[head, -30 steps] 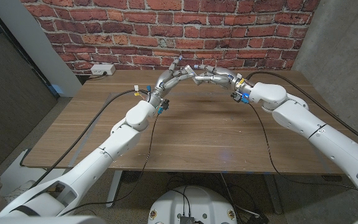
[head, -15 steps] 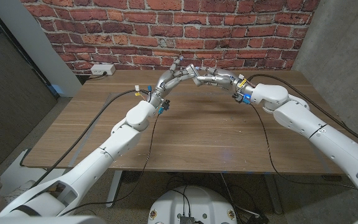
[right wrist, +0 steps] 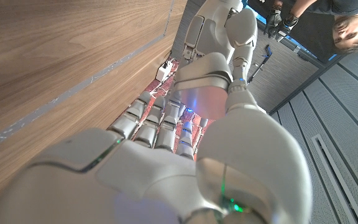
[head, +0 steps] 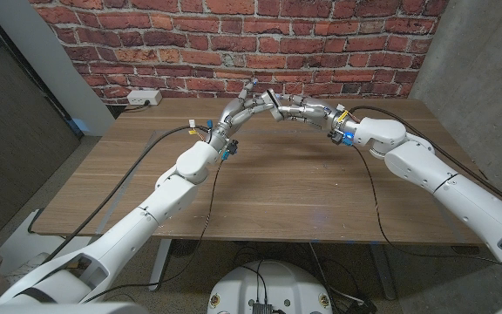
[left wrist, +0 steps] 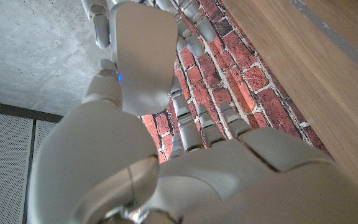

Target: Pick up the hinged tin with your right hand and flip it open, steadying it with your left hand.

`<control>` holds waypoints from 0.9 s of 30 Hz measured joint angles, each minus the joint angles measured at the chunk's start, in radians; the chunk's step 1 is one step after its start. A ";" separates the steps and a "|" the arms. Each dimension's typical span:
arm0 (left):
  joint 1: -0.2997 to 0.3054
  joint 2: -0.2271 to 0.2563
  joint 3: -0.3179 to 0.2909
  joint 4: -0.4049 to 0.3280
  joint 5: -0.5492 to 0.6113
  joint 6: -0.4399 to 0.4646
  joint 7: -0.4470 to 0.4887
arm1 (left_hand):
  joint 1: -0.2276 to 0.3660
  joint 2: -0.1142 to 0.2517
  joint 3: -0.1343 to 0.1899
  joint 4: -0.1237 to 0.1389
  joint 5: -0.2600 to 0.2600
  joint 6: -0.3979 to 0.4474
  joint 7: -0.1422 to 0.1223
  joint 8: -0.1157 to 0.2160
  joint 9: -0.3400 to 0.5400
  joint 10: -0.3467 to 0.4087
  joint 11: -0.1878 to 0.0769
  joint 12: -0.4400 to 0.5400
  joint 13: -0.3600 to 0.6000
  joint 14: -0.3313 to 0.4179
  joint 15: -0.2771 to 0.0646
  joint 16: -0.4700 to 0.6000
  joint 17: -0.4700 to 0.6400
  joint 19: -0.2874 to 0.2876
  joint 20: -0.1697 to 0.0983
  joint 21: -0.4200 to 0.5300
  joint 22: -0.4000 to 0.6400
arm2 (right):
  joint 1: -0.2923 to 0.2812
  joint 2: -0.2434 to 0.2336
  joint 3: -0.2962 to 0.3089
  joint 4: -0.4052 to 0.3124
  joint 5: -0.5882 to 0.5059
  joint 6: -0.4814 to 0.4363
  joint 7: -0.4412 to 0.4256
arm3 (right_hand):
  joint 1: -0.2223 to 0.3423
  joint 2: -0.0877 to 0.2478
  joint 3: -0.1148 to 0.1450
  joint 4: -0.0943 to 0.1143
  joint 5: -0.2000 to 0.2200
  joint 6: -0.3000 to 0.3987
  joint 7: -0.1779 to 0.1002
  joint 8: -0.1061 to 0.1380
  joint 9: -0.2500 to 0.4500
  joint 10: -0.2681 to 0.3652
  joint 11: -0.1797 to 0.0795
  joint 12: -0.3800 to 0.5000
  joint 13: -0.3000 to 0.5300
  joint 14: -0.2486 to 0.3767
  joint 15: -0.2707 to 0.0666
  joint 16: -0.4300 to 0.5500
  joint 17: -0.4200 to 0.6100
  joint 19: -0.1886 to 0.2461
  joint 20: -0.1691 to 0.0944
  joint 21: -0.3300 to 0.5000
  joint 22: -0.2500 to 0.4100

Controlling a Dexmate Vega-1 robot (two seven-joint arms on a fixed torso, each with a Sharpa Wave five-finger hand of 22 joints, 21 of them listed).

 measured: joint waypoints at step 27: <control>-0.012 -0.008 -0.002 0.068 -0.065 -0.092 -0.114 | 0.000 0.000 -0.004 0.004 0.001 -0.004 0.004 -0.014 0.000 0.002 0.002 -0.002 -0.001 0.000 0.000 -0.008 0.002 0.000 0.000 -0.006 0.000 | 0.030 -0.007 0.001 0.032 0.100 -0.051 0.126 | -0.012 -0.015 -0.012 0.002 -0.001 0.000 0.000 -0.006 0.000 0.005 0.004 0.001 0.000 0.000 0.000 0.000 0.000 -0.003 0.003 0.000 0.000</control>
